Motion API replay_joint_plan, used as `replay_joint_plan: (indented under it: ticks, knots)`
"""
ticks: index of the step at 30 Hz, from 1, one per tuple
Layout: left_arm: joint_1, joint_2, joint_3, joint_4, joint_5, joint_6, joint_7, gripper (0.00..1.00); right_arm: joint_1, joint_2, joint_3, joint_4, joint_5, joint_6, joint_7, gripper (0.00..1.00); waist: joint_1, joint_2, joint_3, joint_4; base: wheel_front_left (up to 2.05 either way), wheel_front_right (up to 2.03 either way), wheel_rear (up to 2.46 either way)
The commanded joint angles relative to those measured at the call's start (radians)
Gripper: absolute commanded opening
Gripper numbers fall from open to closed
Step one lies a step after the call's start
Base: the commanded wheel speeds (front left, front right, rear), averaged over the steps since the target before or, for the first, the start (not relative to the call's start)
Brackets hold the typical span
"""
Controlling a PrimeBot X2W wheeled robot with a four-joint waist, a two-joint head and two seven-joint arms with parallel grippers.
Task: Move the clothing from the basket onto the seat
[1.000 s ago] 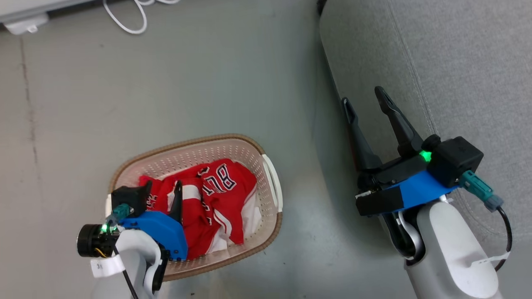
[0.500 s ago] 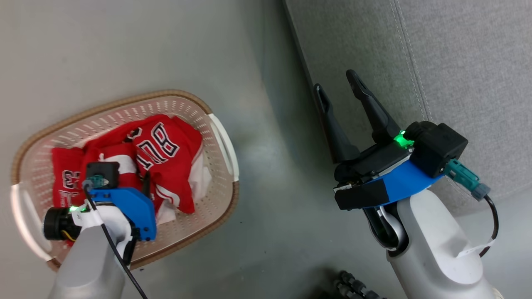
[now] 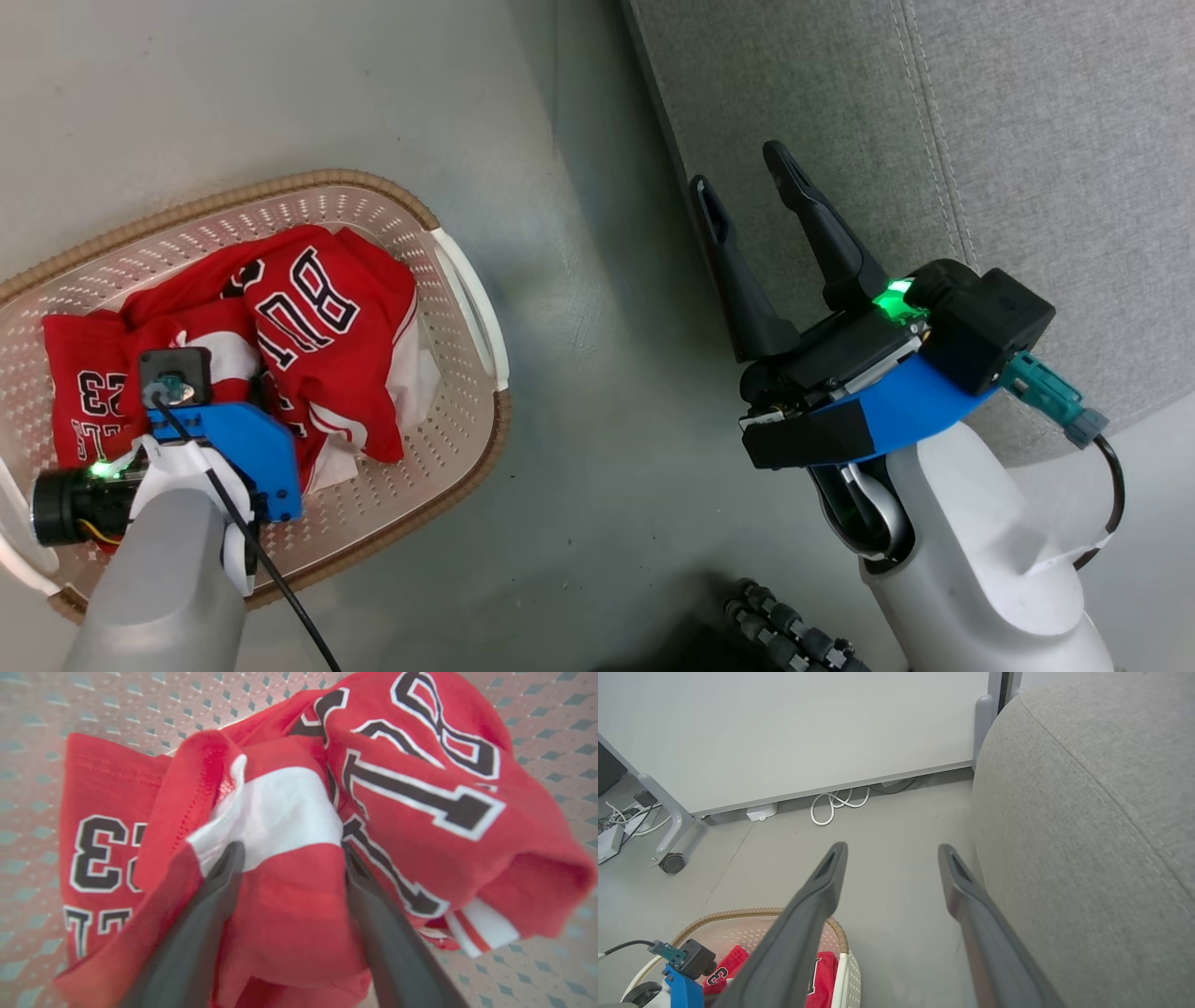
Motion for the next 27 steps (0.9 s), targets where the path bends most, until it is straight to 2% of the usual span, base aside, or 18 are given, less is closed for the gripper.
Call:
replay_joint_plan:
  ticks: [1,7,8,9,27]
  knots:
    - [-0.017,0.005,-0.001,0.007,0.009,0.013,0.004,1.00,-0.006,-0.001,0.002,-0.004,0.008,0.000,-0.005,1.00,-0.0001,0.0000,0.001,0.000,0.00,0.00,0.00]
    - [-0.027,-0.004,-0.007,0.030,-0.004,0.020,0.034,1.00,-0.012,-0.001,0.007,-0.008,0.015,0.000,-0.005,1.00,-0.0001,0.0000,0.013,-0.001,0.00,0.00,0.00]
    - [-0.029,-0.004,-0.011,0.033,-0.004,0.016,0.037,0.33,-0.013,-0.001,0.008,-0.007,0.016,0.000,-0.005,1.00,-0.0001,0.0000,0.014,-0.001,0.00,0.00,0.00]
    - [-0.031,-0.005,-0.013,0.034,-0.005,0.013,0.037,0.00,-0.014,-0.001,0.009,-0.006,0.016,0.000,-0.005,1.00,-0.0001,0.0000,0.015,-0.002,0.00,0.00,0.00]
    - [-0.042,-0.020,-0.031,0.083,-0.036,-0.020,0.019,0.00,-0.010,-0.001,0.003,0.015,0.000,0.000,-0.005,1.00,-0.0001,0.0000,-0.018,0.016,0.00,0.00,0.00]
